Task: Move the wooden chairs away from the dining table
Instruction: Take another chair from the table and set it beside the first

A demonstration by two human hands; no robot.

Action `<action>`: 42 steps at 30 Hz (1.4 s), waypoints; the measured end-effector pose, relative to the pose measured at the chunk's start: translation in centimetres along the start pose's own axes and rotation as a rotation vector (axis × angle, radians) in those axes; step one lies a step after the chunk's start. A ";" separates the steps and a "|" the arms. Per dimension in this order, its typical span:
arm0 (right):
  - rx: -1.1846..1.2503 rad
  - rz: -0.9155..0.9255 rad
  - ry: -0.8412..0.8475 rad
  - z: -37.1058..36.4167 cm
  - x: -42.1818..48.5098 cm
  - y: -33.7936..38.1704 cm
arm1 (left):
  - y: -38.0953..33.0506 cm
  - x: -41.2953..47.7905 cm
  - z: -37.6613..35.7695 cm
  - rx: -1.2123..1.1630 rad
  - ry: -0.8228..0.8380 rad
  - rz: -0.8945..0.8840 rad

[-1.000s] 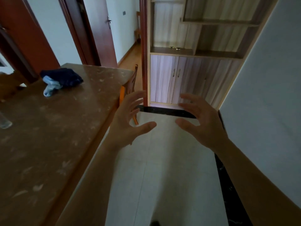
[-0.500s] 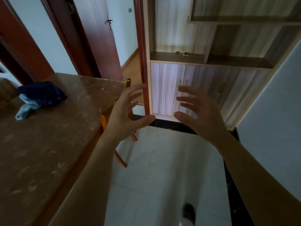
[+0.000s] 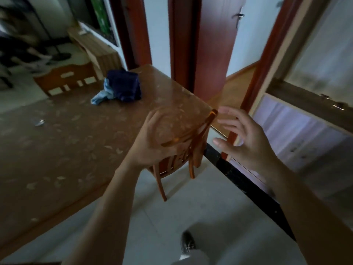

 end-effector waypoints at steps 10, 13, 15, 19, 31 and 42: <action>-0.275 0.006 0.413 -2.0 14.6 -14.5 | 14.2 9.0 -5.8 0.237 0.085 0.260; -0.327 0.013 0.535 -4.0 17.0 -19.5 | 19.2 9.5 -8.9 0.307 0.208 0.441; -0.428 -0.008 0.682 -6.2 17.8 -23.4 | 22.7 8.7 -11.5 0.406 0.335 0.641; -0.676 0.102 0.990 -10.8 17.8 -29.4 | 26.0 7.1 -14.5 0.816 0.306 0.864; -0.842 0.397 1.035 -13.5 19.1 -31.5 | 26.7 8.2 -15.0 1.018 0.227 0.855; -0.783 0.542 0.913 -10.6 23.1 -20.7 | 17.2 11.4 -7.4 1.052 0.056 0.709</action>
Point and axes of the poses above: each hand's wrist, its own x-axis towards the middle knuckle, its own z-axis out of the back of the hand, y = z × x, the point moved 6 cm from there along x, towards the middle knuckle
